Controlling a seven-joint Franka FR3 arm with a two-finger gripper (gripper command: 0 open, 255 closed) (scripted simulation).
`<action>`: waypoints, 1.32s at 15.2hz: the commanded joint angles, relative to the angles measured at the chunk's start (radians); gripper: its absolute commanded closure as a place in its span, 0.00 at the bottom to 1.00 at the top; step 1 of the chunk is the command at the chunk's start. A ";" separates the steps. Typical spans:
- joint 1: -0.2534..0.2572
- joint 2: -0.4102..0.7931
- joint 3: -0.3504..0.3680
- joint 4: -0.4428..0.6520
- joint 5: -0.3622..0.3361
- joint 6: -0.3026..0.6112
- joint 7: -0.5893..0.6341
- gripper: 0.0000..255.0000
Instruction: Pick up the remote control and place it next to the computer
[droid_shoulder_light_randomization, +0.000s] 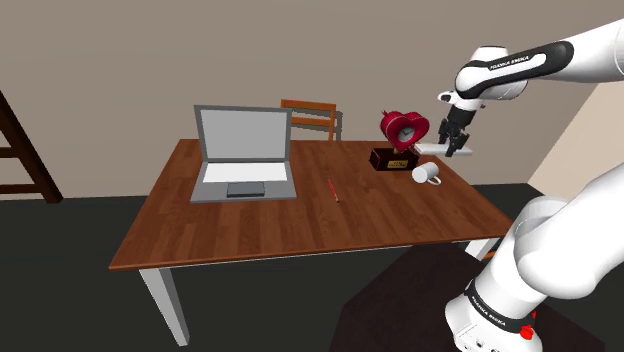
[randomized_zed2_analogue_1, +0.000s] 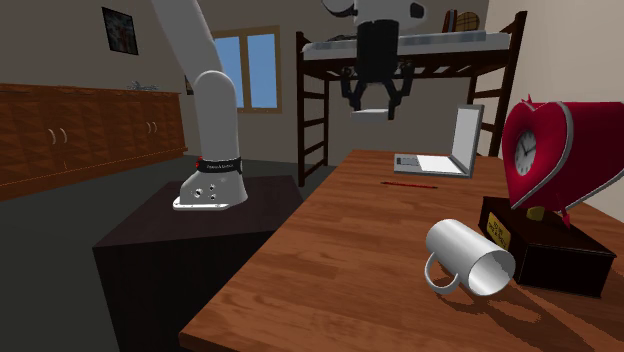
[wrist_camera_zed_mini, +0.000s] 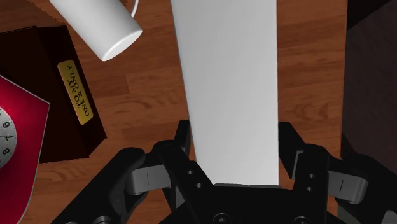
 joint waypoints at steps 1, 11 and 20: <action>-0.005 -0.016 0.013 0.017 -0.006 -0.031 0.006 1.00; -0.010 -0.055 0.058 0.122 -0.008 -0.172 0.015 1.00; 0.003 -0.072 0.120 0.183 0.004 -0.259 0.065 1.00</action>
